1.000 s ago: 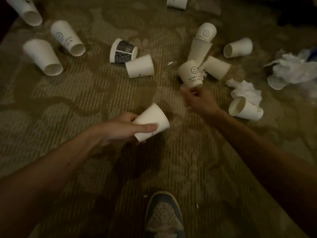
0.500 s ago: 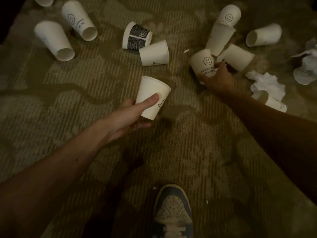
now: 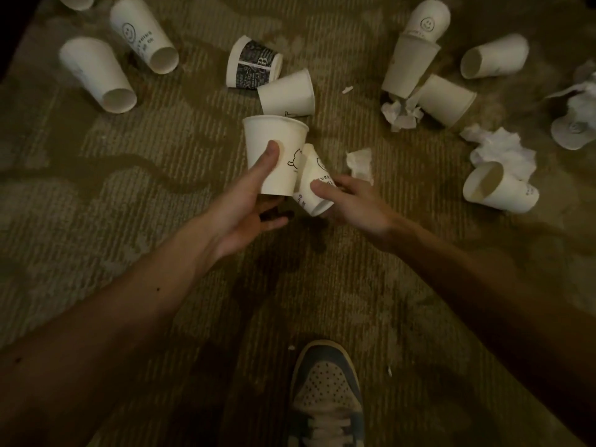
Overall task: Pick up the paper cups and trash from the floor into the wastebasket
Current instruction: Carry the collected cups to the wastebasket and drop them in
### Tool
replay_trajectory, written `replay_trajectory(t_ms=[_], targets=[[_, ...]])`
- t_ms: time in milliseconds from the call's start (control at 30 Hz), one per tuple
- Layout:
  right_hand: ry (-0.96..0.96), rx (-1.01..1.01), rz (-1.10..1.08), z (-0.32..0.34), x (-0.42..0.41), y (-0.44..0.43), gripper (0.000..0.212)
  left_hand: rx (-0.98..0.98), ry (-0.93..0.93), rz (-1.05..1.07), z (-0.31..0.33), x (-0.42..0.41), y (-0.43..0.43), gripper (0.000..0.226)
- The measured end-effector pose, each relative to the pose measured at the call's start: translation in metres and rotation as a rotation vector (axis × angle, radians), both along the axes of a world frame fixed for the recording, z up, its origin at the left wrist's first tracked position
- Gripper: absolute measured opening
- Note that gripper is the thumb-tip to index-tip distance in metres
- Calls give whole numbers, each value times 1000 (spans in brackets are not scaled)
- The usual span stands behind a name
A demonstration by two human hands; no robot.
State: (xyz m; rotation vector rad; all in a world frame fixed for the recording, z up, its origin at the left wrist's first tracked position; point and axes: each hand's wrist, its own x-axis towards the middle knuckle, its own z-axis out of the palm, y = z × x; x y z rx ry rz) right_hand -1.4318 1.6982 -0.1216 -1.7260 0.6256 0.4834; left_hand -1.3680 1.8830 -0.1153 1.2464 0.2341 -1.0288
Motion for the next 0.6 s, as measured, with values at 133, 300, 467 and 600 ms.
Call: replay_trajectory(t_ms=[133,300,467,600], targets=[[47,175,-25,1,-7,10,48,-79,41,-11,1,2,7,71],[69,216,17,1,1,26,51,-66,1,-17,5,6,12,69],[25,182,68,-1,16,42,49,-67,24,-23,3,17,22,72],[14,159,135,-7,28,49,48,-84,83,-25,0,24,31,71]])
